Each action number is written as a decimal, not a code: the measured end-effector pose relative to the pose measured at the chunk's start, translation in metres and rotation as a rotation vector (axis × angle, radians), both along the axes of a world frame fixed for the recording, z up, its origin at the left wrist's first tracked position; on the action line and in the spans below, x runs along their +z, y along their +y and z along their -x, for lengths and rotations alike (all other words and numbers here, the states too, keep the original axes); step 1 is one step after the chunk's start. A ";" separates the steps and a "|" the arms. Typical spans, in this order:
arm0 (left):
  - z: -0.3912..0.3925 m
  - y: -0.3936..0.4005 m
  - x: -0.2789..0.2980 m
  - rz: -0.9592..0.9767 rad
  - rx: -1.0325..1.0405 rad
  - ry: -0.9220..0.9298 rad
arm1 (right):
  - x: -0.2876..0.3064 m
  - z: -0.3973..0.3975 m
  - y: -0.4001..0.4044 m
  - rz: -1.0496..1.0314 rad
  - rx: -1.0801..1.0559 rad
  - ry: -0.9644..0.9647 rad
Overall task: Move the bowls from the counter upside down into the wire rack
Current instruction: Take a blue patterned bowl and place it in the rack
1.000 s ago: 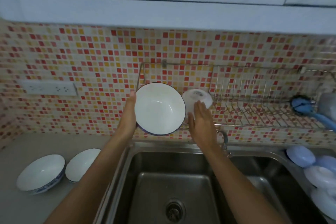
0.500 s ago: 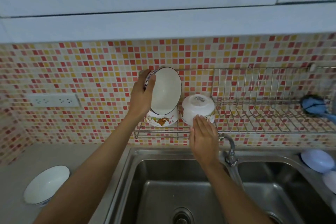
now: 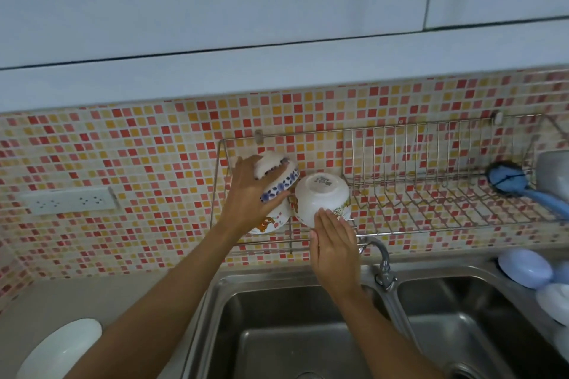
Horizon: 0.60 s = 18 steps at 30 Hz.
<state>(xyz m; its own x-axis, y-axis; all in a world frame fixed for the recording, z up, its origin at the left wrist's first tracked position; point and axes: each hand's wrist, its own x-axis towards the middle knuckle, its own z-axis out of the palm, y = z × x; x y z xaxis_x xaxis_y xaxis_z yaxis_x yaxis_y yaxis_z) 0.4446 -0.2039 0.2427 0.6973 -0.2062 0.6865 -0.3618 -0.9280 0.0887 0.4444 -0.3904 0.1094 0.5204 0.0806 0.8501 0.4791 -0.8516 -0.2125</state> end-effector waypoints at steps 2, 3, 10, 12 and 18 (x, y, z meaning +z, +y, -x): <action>-0.005 0.003 -0.008 -0.105 0.018 0.005 | 0.000 0.000 0.000 -0.002 -0.002 -0.002; -0.007 0.005 -0.011 -0.142 0.028 0.017 | 0.000 0.000 -0.001 -0.004 -0.002 -0.002; -0.013 0.014 -0.028 -0.265 0.082 0.112 | -0.001 -0.001 -0.001 -0.022 0.009 -0.034; -0.013 0.016 -0.035 -0.242 0.100 0.133 | -0.001 -0.001 -0.001 -0.022 0.011 -0.029; -0.014 0.019 -0.043 -0.095 0.112 0.256 | -0.001 -0.001 0.000 -0.016 0.006 -0.027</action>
<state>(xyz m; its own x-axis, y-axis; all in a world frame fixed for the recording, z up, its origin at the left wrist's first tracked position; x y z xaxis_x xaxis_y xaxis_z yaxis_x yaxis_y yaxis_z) 0.4585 -0.1846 0.1995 0.8673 -0.1735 0.4666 -0.2339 -0.9694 0.0743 0.4452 -0.3909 0.1084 0.4967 0.0700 0.8651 0.4901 -0.8452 -0.2130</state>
